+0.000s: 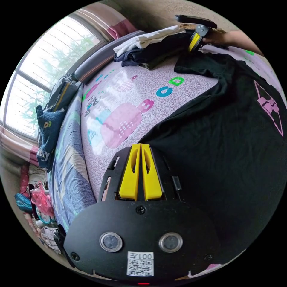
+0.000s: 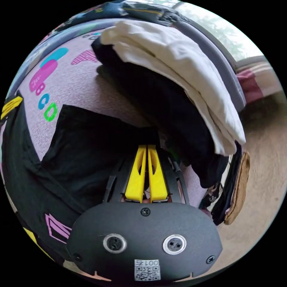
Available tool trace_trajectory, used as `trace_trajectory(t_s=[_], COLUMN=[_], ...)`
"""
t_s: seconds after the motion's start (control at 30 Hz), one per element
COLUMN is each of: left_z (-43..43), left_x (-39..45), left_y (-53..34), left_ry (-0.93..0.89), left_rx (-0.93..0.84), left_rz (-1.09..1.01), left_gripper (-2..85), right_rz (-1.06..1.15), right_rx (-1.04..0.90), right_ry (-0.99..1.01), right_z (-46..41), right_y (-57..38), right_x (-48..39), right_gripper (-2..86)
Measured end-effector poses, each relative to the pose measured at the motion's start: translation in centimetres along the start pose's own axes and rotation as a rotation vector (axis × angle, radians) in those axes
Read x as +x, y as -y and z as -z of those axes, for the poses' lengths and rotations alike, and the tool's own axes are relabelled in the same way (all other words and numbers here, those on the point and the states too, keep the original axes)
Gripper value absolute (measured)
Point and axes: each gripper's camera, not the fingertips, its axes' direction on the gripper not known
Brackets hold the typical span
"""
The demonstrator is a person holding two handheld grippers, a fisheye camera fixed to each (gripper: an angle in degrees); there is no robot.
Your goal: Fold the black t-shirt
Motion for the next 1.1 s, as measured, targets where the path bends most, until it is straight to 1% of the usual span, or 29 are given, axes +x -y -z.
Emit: trace_trajectory(t_s=[0.1, 0.2, 0.27, 0.3, 0.37, 0.4, 0.43, 0.5, 0.6, 0.63, 0.67, 0.8, 0.83, 0.87, 0.93, 0.97, 1.0, 1.03, 1.1], left_z=[-0.2, -0.2, -0.2, -0.1, 0.5, 0.8, 0.7, 0.2, -0.6, -1.1, -1.1, -1.2, -1.2, -1.0, 0.6, 1.0, 1.6, 2.0, 2.0], left_x=[-0.9, -1.7, -1.8, -1.8, -1.6, -1.5, -1.5, -1.7, -1.9, -2.0, -2.0, -1.5, -1.3, -1.2, -0.8, -0.7, -0.4, 0.0, 0.9], left_y=[0.0, -0.1, -0.2, -0.2, -0.5, -0.7, -0.9, -1.1, -1.7, -2.1, -2.3, -3.2, -3.4, -3.6, -4.6, -4.9, -5.6, -6.5, -7.8], left_ry=[-0.011, -0.042, -0.047, -0.038, 0.027, 0.061, 0.057, 0.035, 0.046, 0.051, 0.051, 0.061, 0.071, 0.08, 0.074, 0.07, 0.056, 0.031, 0.005], left_rx=[-0.012, -0.033, -0.044, -0.052, -0.019, -0.001, -0.007, -0.024, -0.046, -0.068, -0.051, -0.045, -0.064, -0.062, 0.0, 0.008, 0.014, 0.009, -0.011], left_rz=[0.02, 0.059, 0.071, 0.077, 0.082, 0.071, 0.064, 0.073, 0.087, 0.091, 0.09, 0.092, 0.1, 0.106, 0.11, 0.11, 0.109, 0.108, 0.098], left_gripper=[-1.3, -1.3, -1.3, -1.3, -1.3, -1.3, -1.3, -1.3, -1.3, -1.3, -1.3, -1.2, -1.3, -1.3, -1.3, -1.3, -1.3, -1.3, -1.3], right_rz=[-0.112, -0.229, -0.248, -0.24, -0.164, -0.157, -0.149, -0.12, -0.154, -0.197, -0.21, -0.203, -0.212, -0.213, -0.244, -0.277, -0.286, -0.297, -0.32], right_rx=[-0.022, 0.089, 0.218, 0.221, 0.197, 0.179, 0.144, 0.104, 0.136, 0.144, 0.145, 0.173, 0.215, 0.28, 0.36, 0.37, 0.365, 0.34, 0.242], right_ry=[-0.001, -0.017, 0.082, 0.108, 0.344, 0.389, 0.433, 0.432, 0.348, 0.265, 0.172, 0.039, 0.012, 0.03, 0.075, 0.113, 0.145, 0.217, 0.285], right_z=[-0.2, 1.8, 3.7, 3.8, 3.0, 2.6, 1.9, 1.0, 0.5, 0.2, -0.1, -0.7, -0.3, 0.6, 2.1, 2.6, 2.7, 2.5, 1.4], right_y=[-0.9, -2.5, -3.9, -4.0, -4.1, -4.1, -3.9, -3.4, -2.9, -2.8, -2.8, -3.9, -5.1, -6.8, -10.4, -13.2, -14.5, -17.3, -20.9], right_x=[1.5, 2.7, 3.2, 3.3, 3.7, 3.8, 3.9, 3.7, 3.9, 3.8, 3.3, 1.9, 1.7, 1.8, 3.1, 4.3, 5.0, 6.1, 7.3], right_gripper=[0.6, 0.5, 0.5, 0.4, 0.4, 0.4, 0.4, 0.3, 0.4, 0.4, 0.4, 0.4, 0.4, 0.4, 0.4, 0.4, 0.3, 0.3, 0.3])
